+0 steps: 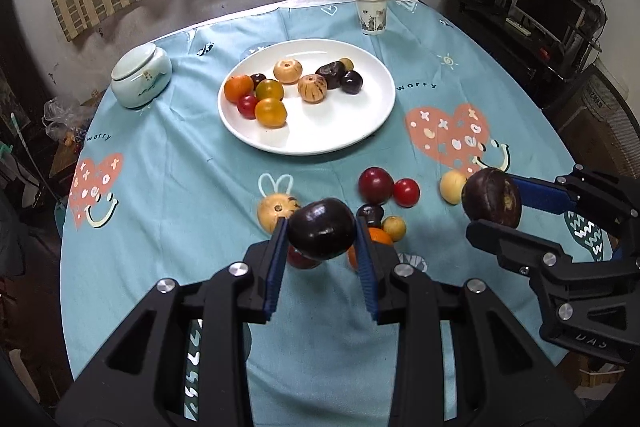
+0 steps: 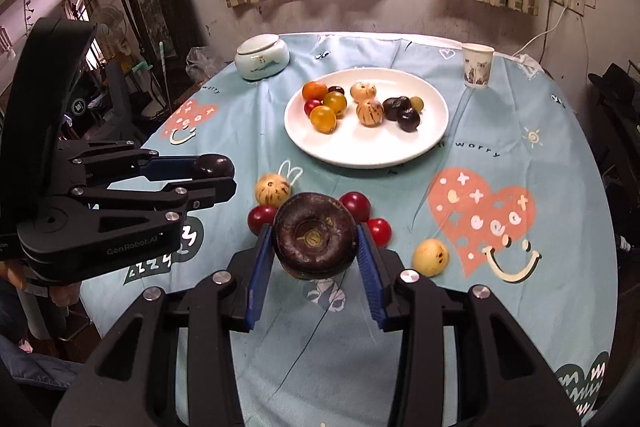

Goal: Organize fruits
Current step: 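Lower both plums onto the white plate and open both tools, then move both tools back to the fruit cluster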

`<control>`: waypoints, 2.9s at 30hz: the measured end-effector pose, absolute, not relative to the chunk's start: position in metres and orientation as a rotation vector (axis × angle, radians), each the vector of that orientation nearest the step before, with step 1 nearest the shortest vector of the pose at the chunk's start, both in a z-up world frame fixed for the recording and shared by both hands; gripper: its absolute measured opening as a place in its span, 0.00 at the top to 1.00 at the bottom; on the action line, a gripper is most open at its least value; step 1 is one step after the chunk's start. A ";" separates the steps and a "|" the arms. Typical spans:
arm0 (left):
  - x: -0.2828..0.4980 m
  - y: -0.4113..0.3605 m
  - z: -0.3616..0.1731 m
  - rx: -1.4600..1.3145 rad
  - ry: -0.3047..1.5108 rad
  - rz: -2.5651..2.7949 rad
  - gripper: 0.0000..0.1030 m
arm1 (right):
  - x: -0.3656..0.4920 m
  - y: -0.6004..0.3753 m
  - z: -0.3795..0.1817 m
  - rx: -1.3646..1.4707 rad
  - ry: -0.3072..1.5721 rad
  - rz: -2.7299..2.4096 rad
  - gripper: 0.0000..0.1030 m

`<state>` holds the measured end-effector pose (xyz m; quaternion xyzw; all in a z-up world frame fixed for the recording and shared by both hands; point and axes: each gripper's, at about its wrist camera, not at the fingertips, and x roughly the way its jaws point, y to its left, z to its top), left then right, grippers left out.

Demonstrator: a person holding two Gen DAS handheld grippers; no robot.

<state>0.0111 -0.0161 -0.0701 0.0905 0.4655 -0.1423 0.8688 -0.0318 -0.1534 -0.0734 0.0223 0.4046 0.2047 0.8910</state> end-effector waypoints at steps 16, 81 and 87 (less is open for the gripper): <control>0.028 -0.018 -0.097 0.189 1.055 -0.309 0.68 | -0.019 -0.146 -0.100 0.054 0.931 0.438 0.60; 0.236 -0.024 -0.143 0.206 1.040 -0.152 0.48 | 0.214 -0.140 -0.136 -0.110 0.917 0.383 0.34; 0.219 -0.022 -0.126 0.205 1.018 -0.147 0.40 | 0.192 -0.148 -0.127 -0.100 0.911 0.357 0.34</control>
